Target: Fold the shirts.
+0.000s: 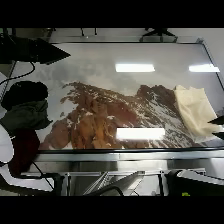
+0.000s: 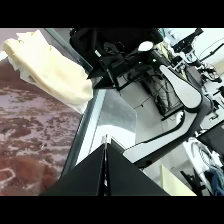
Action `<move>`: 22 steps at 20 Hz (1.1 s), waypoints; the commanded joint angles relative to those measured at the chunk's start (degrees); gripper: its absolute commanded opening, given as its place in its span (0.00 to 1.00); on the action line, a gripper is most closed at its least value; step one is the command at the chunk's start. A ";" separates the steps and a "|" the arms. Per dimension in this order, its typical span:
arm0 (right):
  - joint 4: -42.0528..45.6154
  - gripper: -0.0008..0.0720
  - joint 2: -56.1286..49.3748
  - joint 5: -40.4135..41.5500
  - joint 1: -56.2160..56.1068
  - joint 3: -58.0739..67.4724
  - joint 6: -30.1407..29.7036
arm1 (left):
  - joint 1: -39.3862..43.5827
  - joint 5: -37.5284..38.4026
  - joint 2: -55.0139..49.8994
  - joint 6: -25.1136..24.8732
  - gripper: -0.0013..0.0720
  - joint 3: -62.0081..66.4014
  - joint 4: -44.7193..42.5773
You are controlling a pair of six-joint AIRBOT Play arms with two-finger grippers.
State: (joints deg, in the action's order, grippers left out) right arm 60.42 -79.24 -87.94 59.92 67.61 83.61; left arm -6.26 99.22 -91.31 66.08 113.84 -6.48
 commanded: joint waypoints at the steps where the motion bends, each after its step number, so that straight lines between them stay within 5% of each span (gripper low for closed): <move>1: -0.20 0.58 6.71 1.31 -1.99 1.62 8.85 | -0.61 -1.79 -0.02 -0.04 0.04 0.00 -0.04; 2: -0.35 0.44 8.90 1.55 -3.39 1.62 7.58 | -1.14 -1.86 -0.02 -0.04 0.04 0.00 -0.04; 4: -1.42 0.44 13.03 0.09 -7.10 1.60 4.83 | -2.84 -1.53 0.07 0.98 0.04 0.00 -1.25; 6: -1.68 0.41 17.92 -1.51 -13.40 1.49 3.26 | -3.39 -1.97 1.33 3.65 0.04 -0.02 -11.67; 8: -1.68 0.10 23.41 0.42 -22.38 1.22 1.99 | -1.84 -2.34 4.74 5.38 0.04 -1.97 -24.96; 9: -1.51 0.03 25.70 3.04 -26.86 0.74 1.62 | -0.94 -2.91 7.28 5.33 0.04 -5.27 -27.82; 18: -1.66 0.03 31.21 16.04 -58.86 -16.41 1.66 | 3.23 -16.63 40.68 4.26 0.04 -62.99 -36.54; 22: -1.95 0.03 28.57 17.86 -61.99 -17.79 1.68 | 3.23 -17.92 46.38 4.68 0.04 -73.02 -36.48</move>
State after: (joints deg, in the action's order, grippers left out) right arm 58.70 -49.54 -72.14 1.26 51.72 85.27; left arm -3.18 83.33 -49.91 70.50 49.41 -41.87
